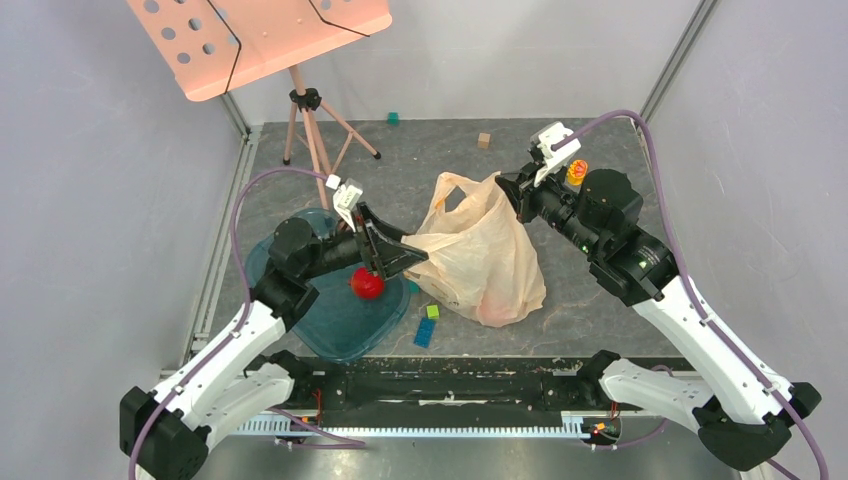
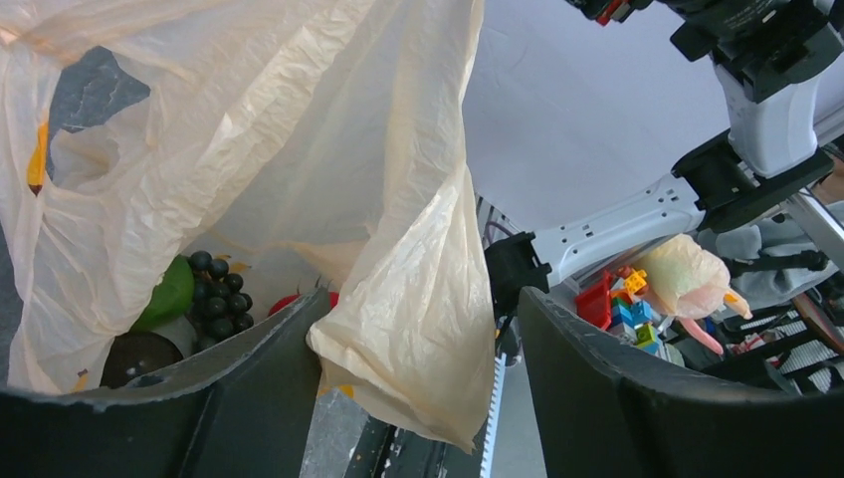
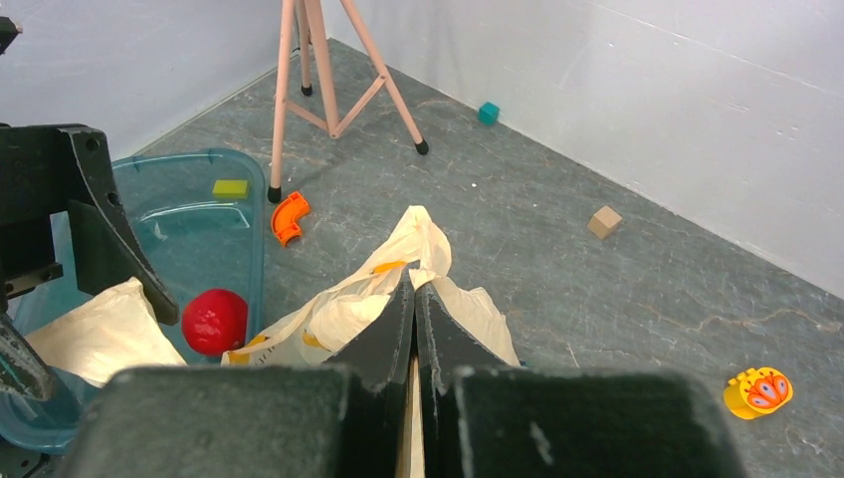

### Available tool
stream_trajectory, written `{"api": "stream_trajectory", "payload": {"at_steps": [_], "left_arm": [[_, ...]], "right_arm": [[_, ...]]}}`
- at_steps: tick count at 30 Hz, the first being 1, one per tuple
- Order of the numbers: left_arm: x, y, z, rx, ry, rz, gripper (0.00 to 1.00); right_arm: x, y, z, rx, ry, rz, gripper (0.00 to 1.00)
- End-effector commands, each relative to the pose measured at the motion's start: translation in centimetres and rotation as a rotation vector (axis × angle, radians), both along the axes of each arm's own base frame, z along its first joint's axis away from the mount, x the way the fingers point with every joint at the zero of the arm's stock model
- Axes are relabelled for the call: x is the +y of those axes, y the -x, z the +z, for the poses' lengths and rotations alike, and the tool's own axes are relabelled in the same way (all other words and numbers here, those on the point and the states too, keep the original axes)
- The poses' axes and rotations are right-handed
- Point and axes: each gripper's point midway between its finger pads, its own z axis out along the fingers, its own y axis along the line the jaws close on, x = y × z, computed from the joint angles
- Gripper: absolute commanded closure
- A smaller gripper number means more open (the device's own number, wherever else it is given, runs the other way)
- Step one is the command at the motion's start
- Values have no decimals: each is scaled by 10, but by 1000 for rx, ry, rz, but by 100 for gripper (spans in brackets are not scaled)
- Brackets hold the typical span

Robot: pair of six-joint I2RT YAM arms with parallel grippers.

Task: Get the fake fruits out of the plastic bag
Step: Adjust the plastic bag at the center of the board.

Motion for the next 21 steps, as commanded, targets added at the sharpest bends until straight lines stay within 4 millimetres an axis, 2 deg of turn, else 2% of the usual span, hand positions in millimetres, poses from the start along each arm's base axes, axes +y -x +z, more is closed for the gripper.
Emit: {"api": "stream_trajectory", "payload": {"at_steps": [1,3,4,5,6,8,10,13,14,17,21], "left_arm": [[3,9,-8,-26,-45,-12,21],[3,9,-11,-33,-62,-7,18],[3,9,-12,-33,-69,-4,19],[2,9,-13,-30,-73,-3,25],[1,9,-14,-29,-77,-7,32],[-1,10,-13,-27,-79,-15,56],[-4,13,-11,-26,-80,-28,75],[-8,21,-2,-45,-78,-37,95],[-12,25,-1,-58,-88,-40,98],[-23,38,4,-110,-161,-10,98],[-42,59,0,-158,-246,23,98]], "right_arm": [[3,0,7,-18,-32,11,100],[3,0,6,-17,-31,9,100],[2,0,7,-17,-34,8,100],[3,0,7,-17,-34,9,100],[3,0,7,-18,-34,10,100],[3,0,7,-18,-33,9,100],[3,0,8,-20,-33,10,100],[3,0,9,-19,-35,10,100],[3,0,9,-19,-36,10,100],[5,-2,9,-7,-42,9,100],[10,-7,6,17,-38,7,100]]}}
